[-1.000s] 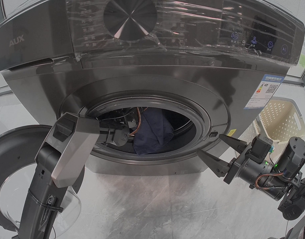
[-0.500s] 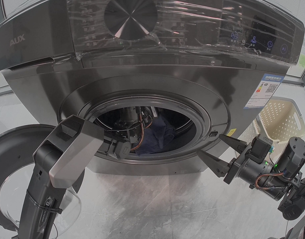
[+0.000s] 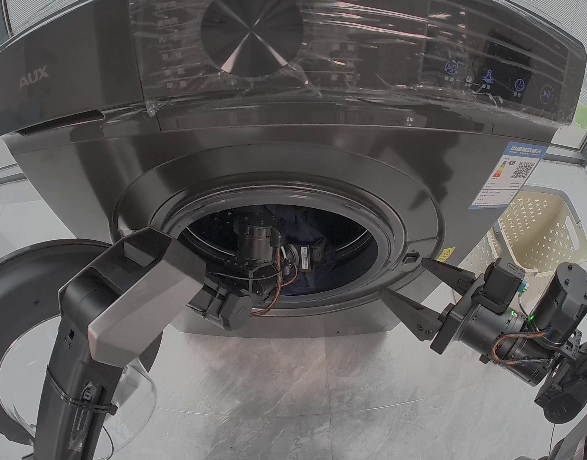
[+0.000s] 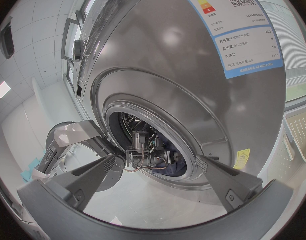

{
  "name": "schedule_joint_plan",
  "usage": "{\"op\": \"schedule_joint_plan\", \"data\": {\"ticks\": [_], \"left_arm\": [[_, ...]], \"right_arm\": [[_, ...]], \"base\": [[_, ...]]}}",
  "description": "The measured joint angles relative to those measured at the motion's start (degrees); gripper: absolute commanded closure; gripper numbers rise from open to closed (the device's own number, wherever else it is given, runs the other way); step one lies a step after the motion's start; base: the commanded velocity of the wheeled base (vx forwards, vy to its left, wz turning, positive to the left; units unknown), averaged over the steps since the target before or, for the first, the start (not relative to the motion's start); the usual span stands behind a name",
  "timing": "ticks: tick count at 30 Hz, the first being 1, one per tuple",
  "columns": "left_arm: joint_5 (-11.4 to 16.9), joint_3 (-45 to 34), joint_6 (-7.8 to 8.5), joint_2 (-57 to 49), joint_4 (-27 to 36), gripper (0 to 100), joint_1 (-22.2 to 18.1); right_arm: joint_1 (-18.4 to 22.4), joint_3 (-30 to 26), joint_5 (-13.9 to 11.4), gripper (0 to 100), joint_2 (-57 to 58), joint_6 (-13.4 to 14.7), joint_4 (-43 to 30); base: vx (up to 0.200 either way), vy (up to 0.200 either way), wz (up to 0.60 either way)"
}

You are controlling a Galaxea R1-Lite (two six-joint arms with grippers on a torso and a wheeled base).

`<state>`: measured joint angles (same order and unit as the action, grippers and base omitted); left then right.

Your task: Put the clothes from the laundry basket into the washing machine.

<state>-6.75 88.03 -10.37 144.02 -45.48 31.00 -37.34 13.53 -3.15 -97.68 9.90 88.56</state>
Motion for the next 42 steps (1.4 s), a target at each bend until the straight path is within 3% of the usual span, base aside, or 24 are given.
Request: {"op": "schedule_joint_plan", "data": {"ticks": [11,19,31,32,42], "left_arm": [[0.38,3.47,0.09,1.05,0.49,100,-0.55],[-0.96,10.98,-2.54,1.62,0.16,100,-1.68],[-4.74,25.56,-4.86,4.85,-0.66,100,-4.41],[-4.77,25.92,-4.86,5.21,-0.85,0,-4.44],[-5.01,26.28,-4.32,7.96,-1.15,0,-2.8]], "right_arm": [[-0.26,-0.06,0.09,0,-0.05,0.02,0.01],[-0.09,-0.02,-0.05,0,-0.11,0.02,0.0],[0.24,0.0,-0.2,0,-0.17,0.02,0.0],[0.24,0.0,-0.24,0,-0.2,0.02,0.0],[0.3,0.02,-0.27,0,-0.22,0.04,0.0]], "base": [[0.0,0.0,0.0],[0.0,0.0,0.0],[0.0,0.0,0.0],[0.0,0.0,0.0],[0.0,0.0,0.0]]}}
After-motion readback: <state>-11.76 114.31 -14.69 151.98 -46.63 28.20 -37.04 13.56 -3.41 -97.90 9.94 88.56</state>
